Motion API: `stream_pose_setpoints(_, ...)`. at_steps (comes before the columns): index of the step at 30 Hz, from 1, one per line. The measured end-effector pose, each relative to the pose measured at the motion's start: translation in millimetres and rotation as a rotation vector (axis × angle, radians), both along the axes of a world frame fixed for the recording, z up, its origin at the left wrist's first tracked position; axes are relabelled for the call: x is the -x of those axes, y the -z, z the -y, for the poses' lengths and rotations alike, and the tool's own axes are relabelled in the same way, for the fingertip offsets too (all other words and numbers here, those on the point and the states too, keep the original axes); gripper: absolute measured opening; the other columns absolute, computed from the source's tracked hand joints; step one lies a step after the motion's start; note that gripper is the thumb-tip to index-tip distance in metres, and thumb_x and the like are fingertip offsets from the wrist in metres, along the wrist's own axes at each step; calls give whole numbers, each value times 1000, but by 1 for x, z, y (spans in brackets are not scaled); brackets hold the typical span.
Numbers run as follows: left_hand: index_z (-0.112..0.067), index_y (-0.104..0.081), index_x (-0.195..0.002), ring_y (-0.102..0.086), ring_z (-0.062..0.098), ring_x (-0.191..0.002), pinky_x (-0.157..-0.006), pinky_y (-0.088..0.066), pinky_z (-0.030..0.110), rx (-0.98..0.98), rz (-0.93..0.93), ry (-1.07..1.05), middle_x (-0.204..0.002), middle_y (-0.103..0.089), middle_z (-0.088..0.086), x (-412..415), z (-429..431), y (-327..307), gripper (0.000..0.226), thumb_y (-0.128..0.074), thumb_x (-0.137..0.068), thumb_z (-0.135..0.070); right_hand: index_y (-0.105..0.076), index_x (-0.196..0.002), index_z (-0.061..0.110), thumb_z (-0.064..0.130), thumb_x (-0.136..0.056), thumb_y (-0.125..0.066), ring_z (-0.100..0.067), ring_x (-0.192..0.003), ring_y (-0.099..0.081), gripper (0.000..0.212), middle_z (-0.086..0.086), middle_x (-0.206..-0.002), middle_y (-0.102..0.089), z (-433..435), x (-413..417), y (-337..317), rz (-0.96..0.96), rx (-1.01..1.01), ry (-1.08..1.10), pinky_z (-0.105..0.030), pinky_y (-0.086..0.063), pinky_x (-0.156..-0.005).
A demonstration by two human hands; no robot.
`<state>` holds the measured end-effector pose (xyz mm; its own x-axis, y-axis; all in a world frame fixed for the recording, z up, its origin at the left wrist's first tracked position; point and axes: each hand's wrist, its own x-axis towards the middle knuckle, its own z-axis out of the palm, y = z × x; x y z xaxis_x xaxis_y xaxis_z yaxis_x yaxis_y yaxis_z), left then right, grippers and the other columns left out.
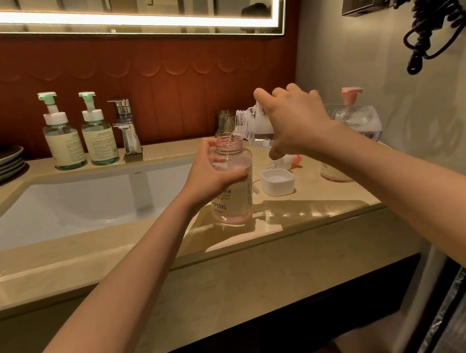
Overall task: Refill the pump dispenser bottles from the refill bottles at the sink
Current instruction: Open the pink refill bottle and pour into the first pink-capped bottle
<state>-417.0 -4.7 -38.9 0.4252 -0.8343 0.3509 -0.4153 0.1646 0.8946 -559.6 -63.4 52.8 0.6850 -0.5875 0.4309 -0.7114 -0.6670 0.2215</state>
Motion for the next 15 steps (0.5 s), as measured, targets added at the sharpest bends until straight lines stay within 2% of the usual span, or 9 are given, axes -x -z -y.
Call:
stream_pose_setpoints(6, -22, -36, -123, -47, 18, -112, -81, -40, 28, 0, 3, -4, -124, -50, 1, 2, -2, -1, 66, -77, -72, -17, -28, -137, 19, 30, -66, -83, -28, -119, -41, 91, -10, -125, -49, -1, 0, -1, -8, 10, 1, -49, -37, -96)
stream_pose_setpoints(15, -25, -35, -119, -45, 16, -109, -81, -39, 29, 6, 3, 4, -120, -49, -1, 5, -5, -3, 62, -76, -73, -16, -29, -136, 19, 30, -65, -83, -28, -118, -41, 91, -10, -124, -49, -1, -1, -1, -10, 16, 6, -49, -37, -95)
